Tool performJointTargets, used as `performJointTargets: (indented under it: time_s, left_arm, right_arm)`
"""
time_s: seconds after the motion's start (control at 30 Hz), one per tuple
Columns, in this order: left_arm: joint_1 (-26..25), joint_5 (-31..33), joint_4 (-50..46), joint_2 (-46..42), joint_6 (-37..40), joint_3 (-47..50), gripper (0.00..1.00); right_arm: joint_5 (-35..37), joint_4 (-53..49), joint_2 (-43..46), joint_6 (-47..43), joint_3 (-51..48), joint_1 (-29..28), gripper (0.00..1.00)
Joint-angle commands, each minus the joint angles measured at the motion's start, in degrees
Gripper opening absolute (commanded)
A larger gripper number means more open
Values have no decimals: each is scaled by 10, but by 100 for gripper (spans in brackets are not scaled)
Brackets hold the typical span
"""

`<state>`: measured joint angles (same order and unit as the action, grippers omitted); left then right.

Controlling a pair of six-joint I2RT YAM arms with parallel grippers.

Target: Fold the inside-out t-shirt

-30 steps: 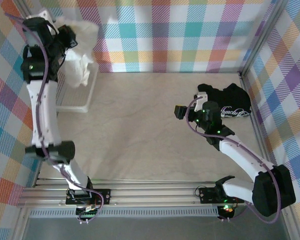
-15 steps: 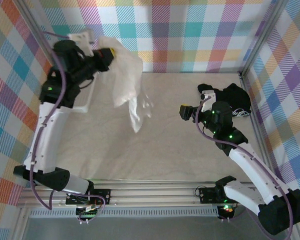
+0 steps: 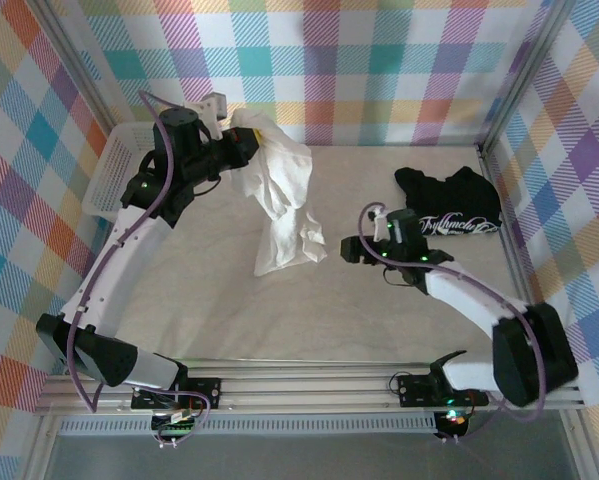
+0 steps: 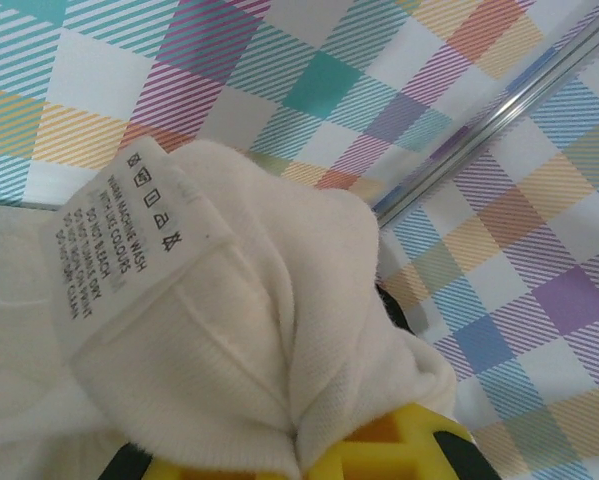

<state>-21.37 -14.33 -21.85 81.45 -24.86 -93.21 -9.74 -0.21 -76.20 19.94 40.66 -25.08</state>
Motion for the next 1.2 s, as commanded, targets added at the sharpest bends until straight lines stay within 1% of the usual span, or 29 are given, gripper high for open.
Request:
performJointTargets:
  time_s: [0.0, 0.27, 0.37, 0.4, 0.47, 0.53, 0.63, 0.67, 0.77, 0.9, 1.0, 1.1, 1.17]
  left_arm:
    - [-4, -1, 54, -28, -9, 11, 3]
    - [-4, 13, 52, -40, 0, 25, 4]
    - [-4, 20, 52, -45, 4, 28, 4]
    - [-4, 23, 51, -46, 6, 28, 4]
    - [-4, 28, 51, -50, 6, 32, 4]
    - [-4, 34, 54, -54, 7, 39, 4]
    - [-4, 51, 53, -61, 10, 51, 5]
    - [-4, 57, 53, -65, 10, 57, 6]
    - [-3, 90, 54, -83, 10, 82, 10]
    - [-2, 149, 54, -125, 8, 130, 15]
    - [1, 201, 82, -165, 3, 186, 18]
    - [3, 263, 91, -192, -7, 248, 25]
    - [11, 303, 91, -197, -9, 289, 32]
  right_arm:
    - [-28, 59, -66, 19, 16, -28, 78]
    - [-39, 129, -248, 43, 105, -60, 71]
    - [-43, 133, -297, 47, 145, -69, 65]
    - [-40, 133, -311, 47, 158, -72, 62]
    - [-32, 132, -333, 48, 176, -74, 52]
    - [-15, 120, -341, 39, 190, -74, 34]
    - [20, 101, -302, 9, 183, -70, 6]
    - [35, 96, -279, -2, 176, -67, 0]
    - [63, 56, -180, -36, 155, -42, 0]
    - [66, -11, -23, -65, 139, 7, 0]
    - [73, -58, 70, -90, 149, 18, 0]
    - [61, -87, 120, -93, 166, 19, 0]
    - [43, -95, 130, -89, 173, 19, 0]
